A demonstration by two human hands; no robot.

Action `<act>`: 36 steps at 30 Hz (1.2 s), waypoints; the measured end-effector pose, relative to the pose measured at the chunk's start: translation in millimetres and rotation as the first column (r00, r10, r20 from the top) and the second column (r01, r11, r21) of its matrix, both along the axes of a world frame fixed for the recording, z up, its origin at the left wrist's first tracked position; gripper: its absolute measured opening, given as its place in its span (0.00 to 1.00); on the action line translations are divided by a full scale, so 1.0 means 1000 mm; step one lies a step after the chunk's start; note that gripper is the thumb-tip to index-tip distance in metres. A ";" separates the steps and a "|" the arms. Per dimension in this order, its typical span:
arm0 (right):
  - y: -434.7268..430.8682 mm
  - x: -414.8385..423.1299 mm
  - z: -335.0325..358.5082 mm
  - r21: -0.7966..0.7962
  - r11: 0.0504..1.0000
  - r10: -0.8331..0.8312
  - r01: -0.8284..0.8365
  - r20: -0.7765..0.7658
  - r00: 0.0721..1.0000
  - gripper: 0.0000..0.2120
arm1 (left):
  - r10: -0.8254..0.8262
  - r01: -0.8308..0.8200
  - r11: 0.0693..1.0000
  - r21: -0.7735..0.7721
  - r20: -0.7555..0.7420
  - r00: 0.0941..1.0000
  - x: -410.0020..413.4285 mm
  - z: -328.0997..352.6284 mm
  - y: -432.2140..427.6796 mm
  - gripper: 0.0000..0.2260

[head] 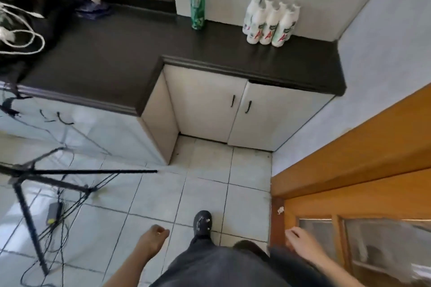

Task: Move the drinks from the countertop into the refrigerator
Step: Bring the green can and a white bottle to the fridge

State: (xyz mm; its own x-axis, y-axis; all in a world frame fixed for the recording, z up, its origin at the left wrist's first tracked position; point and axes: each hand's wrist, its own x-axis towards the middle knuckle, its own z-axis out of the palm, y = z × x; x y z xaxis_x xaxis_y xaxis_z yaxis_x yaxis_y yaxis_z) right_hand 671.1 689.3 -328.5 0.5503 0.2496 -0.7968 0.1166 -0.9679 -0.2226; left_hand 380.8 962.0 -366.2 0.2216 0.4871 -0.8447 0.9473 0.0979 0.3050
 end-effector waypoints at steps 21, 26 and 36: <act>0.267 0.298 0.062 0.548 0.833 -0.150 0.072 0.098 0.984 0.05 | 0.152 -0.162 0.986 0.043 0.187 0.971 0.336 0.047 0.156 0.07; 0.351 0.341 0.101 0.700 0.714 -0.130 -0.017 0.156 0.979 0.06 | 0.285 -0.389 0.906 0.165 0.441 0.851 0.399 0.087 0.201 0.06; 0.471 0.374 0.147 0.759 0.592 -0.219 -0.270 0.474 0.853 0.15 | 0.261 -0.586 0.784 0.206 0.747 0.611 0.459 0.142 0.301 0.07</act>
State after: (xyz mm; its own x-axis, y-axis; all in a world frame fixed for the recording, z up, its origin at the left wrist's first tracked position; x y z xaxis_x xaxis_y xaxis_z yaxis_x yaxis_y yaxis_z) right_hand 1045.1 1160.0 -181.9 0.7579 0.6454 0.0952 0.4607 -0.4262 -0.7786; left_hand 840.3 1263.4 -224.4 0.2996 0.9157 -0.2677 0.3593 0.1516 0.9208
